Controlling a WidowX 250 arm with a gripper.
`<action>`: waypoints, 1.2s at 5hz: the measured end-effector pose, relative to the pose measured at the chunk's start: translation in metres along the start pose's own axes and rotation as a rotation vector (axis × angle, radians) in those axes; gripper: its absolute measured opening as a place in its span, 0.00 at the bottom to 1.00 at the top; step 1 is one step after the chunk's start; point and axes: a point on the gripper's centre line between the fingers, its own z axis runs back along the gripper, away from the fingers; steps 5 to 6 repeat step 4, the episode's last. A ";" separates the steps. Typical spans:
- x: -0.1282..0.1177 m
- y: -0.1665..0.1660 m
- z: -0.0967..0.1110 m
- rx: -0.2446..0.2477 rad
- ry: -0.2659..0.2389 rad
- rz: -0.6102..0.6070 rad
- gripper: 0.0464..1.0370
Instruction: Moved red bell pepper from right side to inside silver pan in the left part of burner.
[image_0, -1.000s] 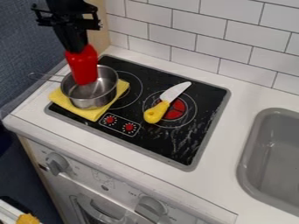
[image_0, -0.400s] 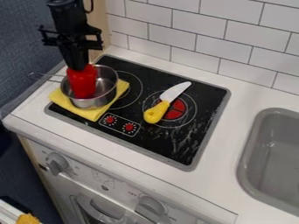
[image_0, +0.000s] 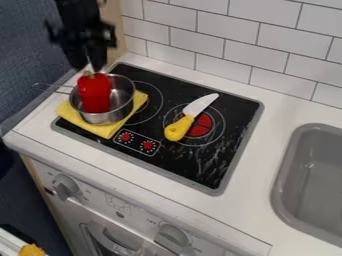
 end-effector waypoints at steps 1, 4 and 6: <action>0.007 -0.012 0.035 0.019 -0.076 -0.068 0.86; 0.008 -0.073 -0.016 0.054 0.045 -0.248 0.96; 0.008 -0.073 -0.016 0.054 0.045 -0.248 0.96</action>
